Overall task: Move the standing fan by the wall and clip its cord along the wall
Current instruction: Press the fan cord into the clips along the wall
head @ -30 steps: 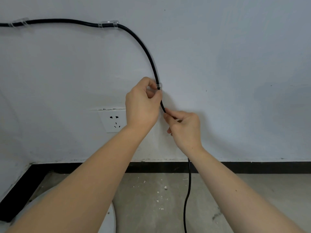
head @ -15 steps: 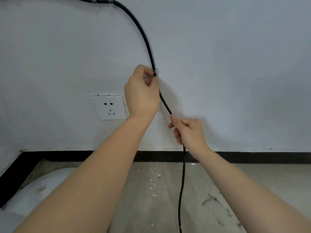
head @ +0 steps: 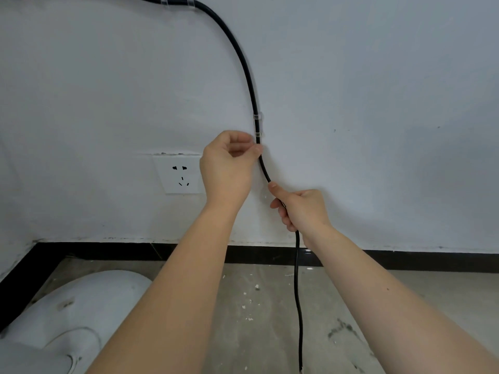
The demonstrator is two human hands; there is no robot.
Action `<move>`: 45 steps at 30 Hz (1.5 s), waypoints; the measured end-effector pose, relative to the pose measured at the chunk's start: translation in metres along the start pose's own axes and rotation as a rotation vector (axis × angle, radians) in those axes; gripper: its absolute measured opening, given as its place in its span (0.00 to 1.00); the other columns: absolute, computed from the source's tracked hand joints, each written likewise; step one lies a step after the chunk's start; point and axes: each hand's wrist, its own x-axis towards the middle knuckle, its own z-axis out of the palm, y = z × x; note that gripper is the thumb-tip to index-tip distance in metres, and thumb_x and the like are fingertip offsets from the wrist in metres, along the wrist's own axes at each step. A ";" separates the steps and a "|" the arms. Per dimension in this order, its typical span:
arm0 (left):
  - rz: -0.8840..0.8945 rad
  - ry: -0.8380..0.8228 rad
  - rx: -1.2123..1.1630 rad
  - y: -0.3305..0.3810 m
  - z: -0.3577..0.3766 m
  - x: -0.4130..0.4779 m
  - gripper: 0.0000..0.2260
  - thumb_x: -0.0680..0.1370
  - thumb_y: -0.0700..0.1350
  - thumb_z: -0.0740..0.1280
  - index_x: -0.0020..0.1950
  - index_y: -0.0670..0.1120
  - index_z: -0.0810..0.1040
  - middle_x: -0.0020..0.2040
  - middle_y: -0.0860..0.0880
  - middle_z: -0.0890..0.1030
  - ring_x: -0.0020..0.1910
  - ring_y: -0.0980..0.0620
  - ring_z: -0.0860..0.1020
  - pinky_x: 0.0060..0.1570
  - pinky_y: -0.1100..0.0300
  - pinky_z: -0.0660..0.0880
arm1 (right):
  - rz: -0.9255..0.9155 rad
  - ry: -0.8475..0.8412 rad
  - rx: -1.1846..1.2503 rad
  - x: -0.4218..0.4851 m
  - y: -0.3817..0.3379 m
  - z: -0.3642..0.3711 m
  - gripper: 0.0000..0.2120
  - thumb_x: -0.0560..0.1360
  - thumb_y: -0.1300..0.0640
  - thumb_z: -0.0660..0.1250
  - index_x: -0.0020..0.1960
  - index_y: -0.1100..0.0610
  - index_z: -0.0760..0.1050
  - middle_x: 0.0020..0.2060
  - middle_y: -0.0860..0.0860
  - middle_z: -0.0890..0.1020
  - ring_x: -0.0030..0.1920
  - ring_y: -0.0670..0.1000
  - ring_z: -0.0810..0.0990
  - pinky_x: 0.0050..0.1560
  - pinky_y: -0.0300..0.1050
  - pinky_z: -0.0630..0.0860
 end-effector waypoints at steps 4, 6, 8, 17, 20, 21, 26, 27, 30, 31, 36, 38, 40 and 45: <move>-0.001 -0.016 0.095 -0.010 0.007 -0.002 0.05 0.70 0.43 0.75 0.44 0.47 0.82 0.36 0.57 0.81 0.35 0.63 0.78 0.37 0.74 0.73 | -0.020 0.028 -0.045 0.001 0.001 0.002 0.22 0.68 0.42 0.71 0.28 0.60 0.79 0.16 0.49 0.73 0.17 0.48 0.68 0.18 0.34 0.62; 0.004 0.010 0.095 -0.012 0.012 -0.003 0.05 0.70 0.41 0.74 0.43 0.47 0.80 0.35 0.57 0.80 0.35 0.62 0.78 0.37 0.72 0.73 | -0.016 0.034 -0.069 0.001 0.003 0.002 0.23 0.68 0.41 0.71 0.28 0.60 0.79 0.16 0.49 0.74 0.17 0.48 0.69 0.18 0.35 0.63; 0.034 0.032 0.106 -0.013 0.015 -0.004 0.05 0.70 0.40 0.73 0.42 0.47 0.79 0.34 0.57 0.79 0.35 0.59 0.78 0.38 0.70 0.74 | 0.002 0.014 -0.055 0.001 0.005 0.000 0.24 0.67 0.40 0.71 0.28 0.60 0.79 0.17 0.50 0.75 0.17 0.47 0.69 0.19 0.35 0.64; 0.123 0.031 0.162 -0.017 0.016 -0.006 0.05 0.72 0.40 0.71 0.44 0.48 0.78 0.33 0.58 0.77 0.35 0.58 0.78 0.40 0.63 0.77 | 0.204 -0.354 0.156 0.001 0.037 -0.038 0.14 0.75 0.51 0.66 0.46 0.62 0.81 0.28 0.50 0.77 0.26 0.48 0.74 0.28 0.39 0.73; 0.111 0.031 0.158 -0.017 0.015 -0.006 0.04 0.72 0.40 0.71 0.45 0.47 0.79 0.33 0.59 0.78 0.35 0.60 0.78 0.40 0.65 0.76 | 0.254 -0.365 0.159 0.000 0.044 -0.044 0.14 0.74 0.51 0.68 0.44 0.62 0.81 0.26 0.50 0.76 0.26 0.48 0.74 0.28 0.39 0.74; 0.107 0.034 0.158 -0.017 0.015 -0.005 0.04 0.72 0.40 0.72 0.44 0.47 0.79 0.33 0.59 0.78 0.34 0.61 0.78 0.40 0.66 0.76 | 0.241 -0.358 0.138 0.001 0.044 -0.043 0.14 0.73 0.51 0.69 0.43 0.62 0.81 0.26 0.50 0.76 0.25 0.48 0.73 0.27 0.39 0.73; 0.070 0.042 0.123 -0.015 0.015 -0.006 0.04 0.71 0.39 0.72 0.44 0.46 0.80 0.35 0.56 0.79 0.36 0.57 0.79 0.42 0.64 0.77 | 0.161 -0.335 0.014 0.001 0.039 -0.033 0.14 0.70 0.51 0.72 0.39 0.64 0.81 0.22 0.52 0.76 0.21 0.49 0.69 0.23 0.37 0.69; 0.067 0.037 0.118 -0.015 0.015 -0.005 0.04 0.71 0.39 0.72 0.44 0.46 0.81 0.35 0.55 0.80 0.36 0.56 0.79 0.43 0.63 0.77 | 0.146 -0.320 -0.016 0.001 0.038 -0.030 0.14 0.70 0.52 0.72 0.38 0.64 0.81 0.22 0.52 0.76 0.20 0.49 0.68 0.22 0.37 0.68; 0.066 0.022 0.116 -0.015 0.013 -0.004 0.05 0.71 0.39 0.72 0.45 0.46 0.81 0.36 0.55 0.80 0.36 0.58 0.79 0.43 0.66 0.77 | 0.076 -0.281 -0.099 0.004 0.032 -0.021 0.14 0.70 0.53 0.73 0.36 0.65 0.81 0.20 0.52 0.76 0.19 0.48 0.67 0.21 0.38 0.66; 0.068 0.016 0.119 -0.016 0.012 -0.004 0.05 0.71 0.40 0.73 0.45 0.46 0.81 0.36 0.55 0.80 0.35 0.59 0.79 0.42 0.67 0.77 | 0.055 -0.271 -0.129 0.005 0.030 -0.018 0.14 0.70 0.53 0.73 0.35 0.65 0.81 0.20 0.51 0.75 0.19 0.48 0.66 0.21 0.38 0.65; 0.045 -0.026 0.134 -0.021 0.006 -0.001 0.05 0.70 0.42 0.74 0.45 0.47 0.83 0.34 0.59 0.80 0.34 0.66 0.78 0.39 0.76 0.73 | -0.033 -0.146 -0.268 0.008 0.029 -0.010 0.15 0.70 0.53 0.72 0.33 0.65 0.82 0.17 0.47 0.74 0.18 0.45 0.65 0.25 0.38 0.63; 0.009 -0.080 0.174 -0.029 0.003 -0.004 0.05 0.70 0.43 0.74 0.44 0.47 0.83 0.33 0.59 0.79 0.33 0.66 0.77 0.36 0.79 0.70 | -0.050 -0.112 -0.296 0.009 0.028 -0.010 0.14 0.70 0.53 0.72 0.31 0.62 0.82 0.16 0.47 0.74 0.16 0.43 0.65 0.26 0.37 0.63; -0.036 -0.137 0.207 -0.040 0.002 -0.010 0.05 0.70 0.43 0.74 0.45 0.46 0.84 0.33 0.57 0.79 0.34 0.63 0.78 0.38 0.76 0.72 | -0.055 -0.106 -0.310 0.010 0.028 -0.011 0.14 0.69 0.52 0.72 0.31 0.61 0.82 0.16 0.47 0.74 0.16 0.42 0.65 0.26 0.38 0.62; -0.072 -0.167 0.241 -0.053 0.004 -0.015 0.04 0.71 0.41 0.73 0.45 0.45 0.84 0.33 0.59 0.79 0.34 0.63 0.78 0.34 0.78 0.71 | -0.052 -0.133 -0.308 0.009 0.028 -0.008 0.14 0.70 0.52 0.72 0.31 0.61 0.82 0.16 0.48 0.74 0.16 0.43 0.66 0.25 0.37 0.64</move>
